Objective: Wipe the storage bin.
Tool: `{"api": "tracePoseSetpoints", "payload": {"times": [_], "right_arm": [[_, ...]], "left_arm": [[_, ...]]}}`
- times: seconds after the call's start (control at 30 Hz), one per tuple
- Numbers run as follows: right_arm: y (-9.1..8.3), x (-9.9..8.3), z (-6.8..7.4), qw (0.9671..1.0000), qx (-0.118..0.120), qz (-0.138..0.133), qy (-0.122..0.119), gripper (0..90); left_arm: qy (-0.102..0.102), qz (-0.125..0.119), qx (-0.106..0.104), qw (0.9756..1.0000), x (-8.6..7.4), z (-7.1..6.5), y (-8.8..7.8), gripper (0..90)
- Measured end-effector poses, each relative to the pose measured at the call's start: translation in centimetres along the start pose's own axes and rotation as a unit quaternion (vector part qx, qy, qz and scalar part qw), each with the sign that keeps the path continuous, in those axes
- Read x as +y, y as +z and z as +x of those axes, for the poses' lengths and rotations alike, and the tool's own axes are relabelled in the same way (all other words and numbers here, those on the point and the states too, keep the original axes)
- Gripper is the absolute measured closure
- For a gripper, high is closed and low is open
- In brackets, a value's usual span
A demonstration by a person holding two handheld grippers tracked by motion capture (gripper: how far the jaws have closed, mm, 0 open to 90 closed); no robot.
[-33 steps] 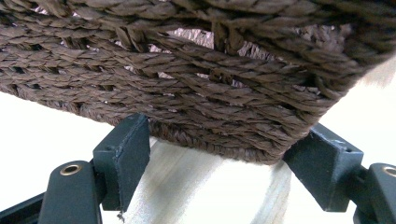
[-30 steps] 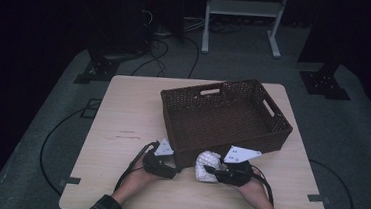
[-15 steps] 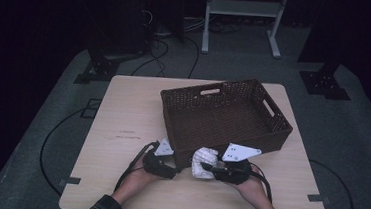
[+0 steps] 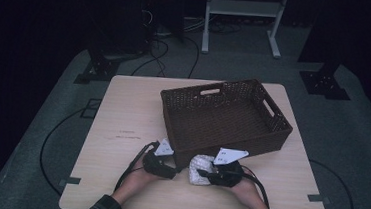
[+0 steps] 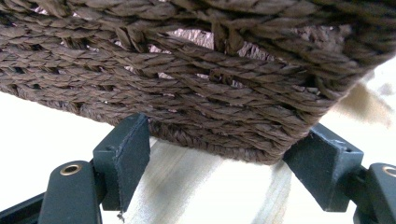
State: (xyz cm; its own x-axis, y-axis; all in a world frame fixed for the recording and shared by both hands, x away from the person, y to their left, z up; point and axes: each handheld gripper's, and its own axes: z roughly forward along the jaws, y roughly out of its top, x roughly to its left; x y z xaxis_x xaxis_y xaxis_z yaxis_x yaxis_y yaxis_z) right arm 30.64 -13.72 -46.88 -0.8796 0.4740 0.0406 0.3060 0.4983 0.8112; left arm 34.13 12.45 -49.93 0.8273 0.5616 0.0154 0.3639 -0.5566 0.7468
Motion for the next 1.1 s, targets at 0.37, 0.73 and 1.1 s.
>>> {"api": "tracePoseSetpoints", "payload": {"times": [0.37, 0.73, 1.1], "right_arm": [[-0.1, 0.1, 0.3, 1.0, 0.005, -0.005, 0.001, 62.2], [-1.9, 3.3, 1.6, 0.9964, 0.028, -0.079, -0.013, 62.2], [0.4, 3.2, 1.5, 0.9981, 0.04, -0.041, -0.022, 62.4]], "left_arm": [[0.0, 0.0, 0.0, 1.0, 0.0, 0.0, 0.0, 23.7], [0.002, 0.002, 0.0, 1.0, 0.0, 0.0, 0.0, 23.7], [0.002, 0.002, 0.0, 1.0, 0.0, 0.0, 0.0, 23.8]]}}
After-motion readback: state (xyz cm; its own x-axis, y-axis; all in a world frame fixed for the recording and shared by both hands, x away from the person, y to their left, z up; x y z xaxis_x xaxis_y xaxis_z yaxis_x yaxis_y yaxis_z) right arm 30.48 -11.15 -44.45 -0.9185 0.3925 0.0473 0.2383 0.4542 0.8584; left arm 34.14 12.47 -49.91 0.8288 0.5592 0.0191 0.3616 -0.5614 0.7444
